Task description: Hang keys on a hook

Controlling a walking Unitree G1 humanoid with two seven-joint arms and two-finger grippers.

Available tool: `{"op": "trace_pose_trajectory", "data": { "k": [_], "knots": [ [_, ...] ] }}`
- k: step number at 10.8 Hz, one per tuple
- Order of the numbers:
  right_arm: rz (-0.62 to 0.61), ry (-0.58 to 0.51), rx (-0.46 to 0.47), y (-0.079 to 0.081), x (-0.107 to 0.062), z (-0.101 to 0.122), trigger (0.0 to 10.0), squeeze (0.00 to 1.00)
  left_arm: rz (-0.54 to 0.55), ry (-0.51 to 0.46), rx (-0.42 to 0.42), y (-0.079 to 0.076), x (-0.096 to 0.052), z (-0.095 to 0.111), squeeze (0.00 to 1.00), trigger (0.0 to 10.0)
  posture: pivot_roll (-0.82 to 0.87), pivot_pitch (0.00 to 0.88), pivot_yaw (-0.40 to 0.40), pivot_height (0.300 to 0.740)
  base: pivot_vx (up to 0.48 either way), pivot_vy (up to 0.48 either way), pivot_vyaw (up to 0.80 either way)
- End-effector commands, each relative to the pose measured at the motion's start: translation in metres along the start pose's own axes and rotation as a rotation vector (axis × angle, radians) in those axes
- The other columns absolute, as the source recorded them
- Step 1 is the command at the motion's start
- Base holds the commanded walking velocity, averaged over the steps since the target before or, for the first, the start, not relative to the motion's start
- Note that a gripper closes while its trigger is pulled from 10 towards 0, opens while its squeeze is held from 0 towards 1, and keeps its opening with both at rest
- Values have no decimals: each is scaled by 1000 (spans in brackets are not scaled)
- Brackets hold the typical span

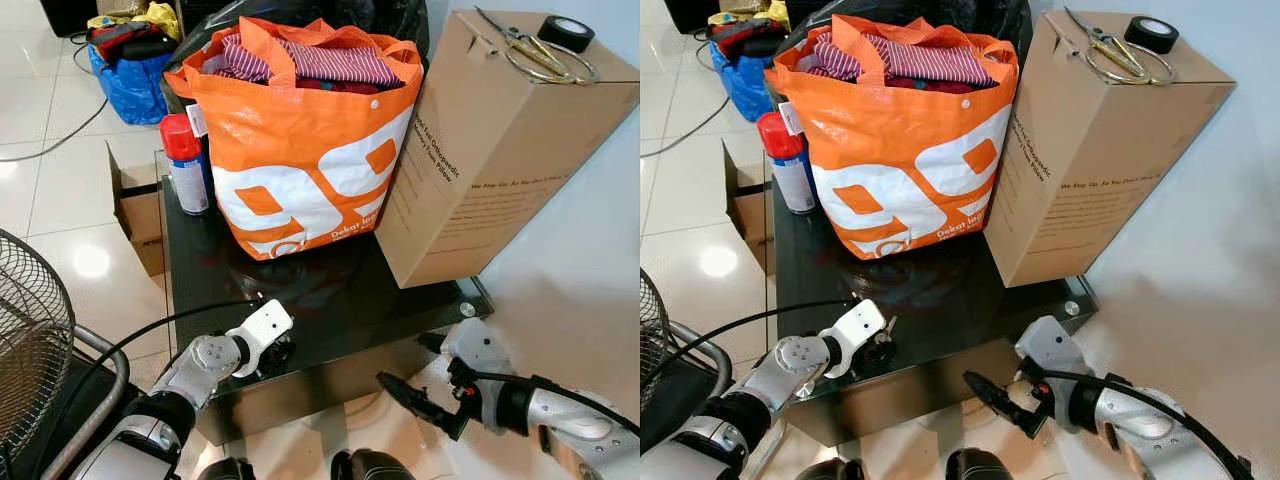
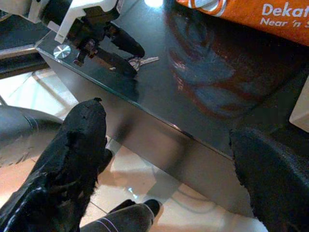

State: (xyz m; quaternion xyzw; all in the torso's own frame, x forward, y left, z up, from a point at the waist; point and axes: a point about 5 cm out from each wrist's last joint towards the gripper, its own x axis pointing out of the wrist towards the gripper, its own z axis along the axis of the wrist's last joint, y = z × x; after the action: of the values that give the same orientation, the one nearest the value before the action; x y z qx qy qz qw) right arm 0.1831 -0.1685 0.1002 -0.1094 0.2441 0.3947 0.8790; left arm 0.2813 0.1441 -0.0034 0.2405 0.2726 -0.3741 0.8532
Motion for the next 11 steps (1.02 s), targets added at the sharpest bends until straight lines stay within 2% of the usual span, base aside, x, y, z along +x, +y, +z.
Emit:
{"op": "trace_pose_trajectory", "data": {
  "k": [1, 4, 7, 9, 11],
  "knots": [
    [-31, 7, -2, -8, -4, -1, 10000, 0, -36, 25, 2, -7, 3, -2, 0, 0, -257, 68, -85, 740, 0, 0, 0],
    [-48, -7, -7, -12, 0, 1, 10000, 0, -26, 15, 2, -5, 1, -2, 0, 0, -244, 47, -76, 740, 0, 0, 0],
    [-88, -35, -4, -16, 6, 2, 10000, 0, 28, -26, 17, 8, -6, 0, 0, 0, -223, 23, -58, 740, 0, 0, 0],
    [-159, -86, 6, -24, 11, 7, 10000, 0, 119, -99, 37, 27, -20, 6, 0, 0, -210, 0, -36, 740, 0, 0, 0],
    [-252, -147, 41, -31, 16, 10, 10000, 0, 182, -251, 52, 48, -38, 27, 0, 0, -175, 0, -24, 740, 0, 0, 0]
  ]
}}
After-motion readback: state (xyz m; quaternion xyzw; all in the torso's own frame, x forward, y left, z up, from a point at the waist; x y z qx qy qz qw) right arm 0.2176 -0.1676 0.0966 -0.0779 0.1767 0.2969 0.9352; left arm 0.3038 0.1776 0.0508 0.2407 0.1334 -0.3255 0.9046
